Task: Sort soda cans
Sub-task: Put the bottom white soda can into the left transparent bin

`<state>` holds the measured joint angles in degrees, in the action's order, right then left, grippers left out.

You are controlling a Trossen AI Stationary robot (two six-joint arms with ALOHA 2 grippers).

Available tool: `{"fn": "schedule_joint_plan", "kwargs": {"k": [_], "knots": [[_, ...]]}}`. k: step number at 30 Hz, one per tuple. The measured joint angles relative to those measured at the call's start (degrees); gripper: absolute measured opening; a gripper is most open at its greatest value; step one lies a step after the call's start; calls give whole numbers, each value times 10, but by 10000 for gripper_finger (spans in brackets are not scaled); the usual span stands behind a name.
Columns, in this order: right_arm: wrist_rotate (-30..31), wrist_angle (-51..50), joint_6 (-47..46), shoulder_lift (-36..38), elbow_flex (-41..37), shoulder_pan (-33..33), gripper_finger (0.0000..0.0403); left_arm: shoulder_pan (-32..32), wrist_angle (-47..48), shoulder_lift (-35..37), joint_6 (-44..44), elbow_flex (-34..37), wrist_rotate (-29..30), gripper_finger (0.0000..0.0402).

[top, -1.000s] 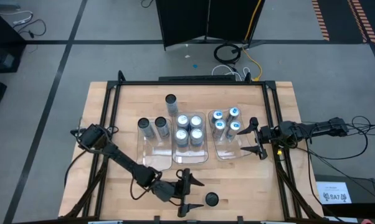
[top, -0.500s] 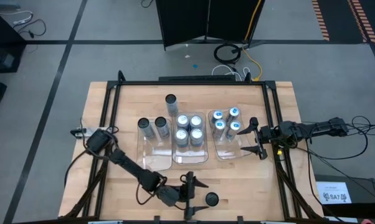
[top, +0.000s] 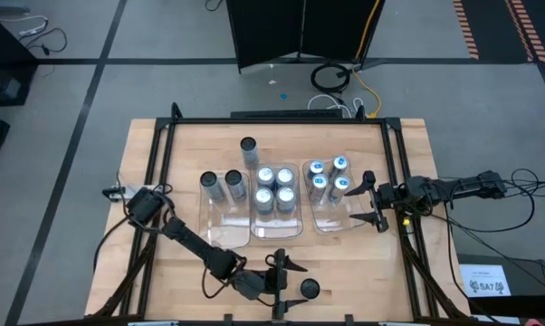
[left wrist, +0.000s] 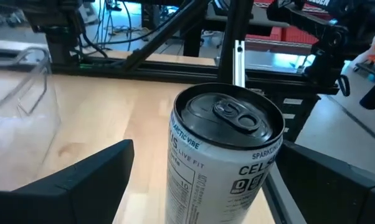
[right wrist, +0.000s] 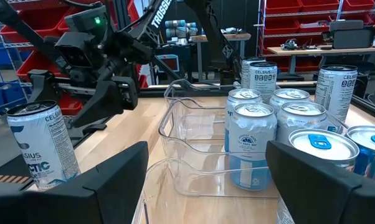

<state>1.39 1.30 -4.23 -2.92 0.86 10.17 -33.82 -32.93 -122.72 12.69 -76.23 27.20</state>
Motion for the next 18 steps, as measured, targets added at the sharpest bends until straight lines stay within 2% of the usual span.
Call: {"fn": "schedule_joint_plan", "kwargs": {"k": [18], "knots": [[0,1,0,0,0,0,318,3,-27,0,-4,0,-3,393]]}}
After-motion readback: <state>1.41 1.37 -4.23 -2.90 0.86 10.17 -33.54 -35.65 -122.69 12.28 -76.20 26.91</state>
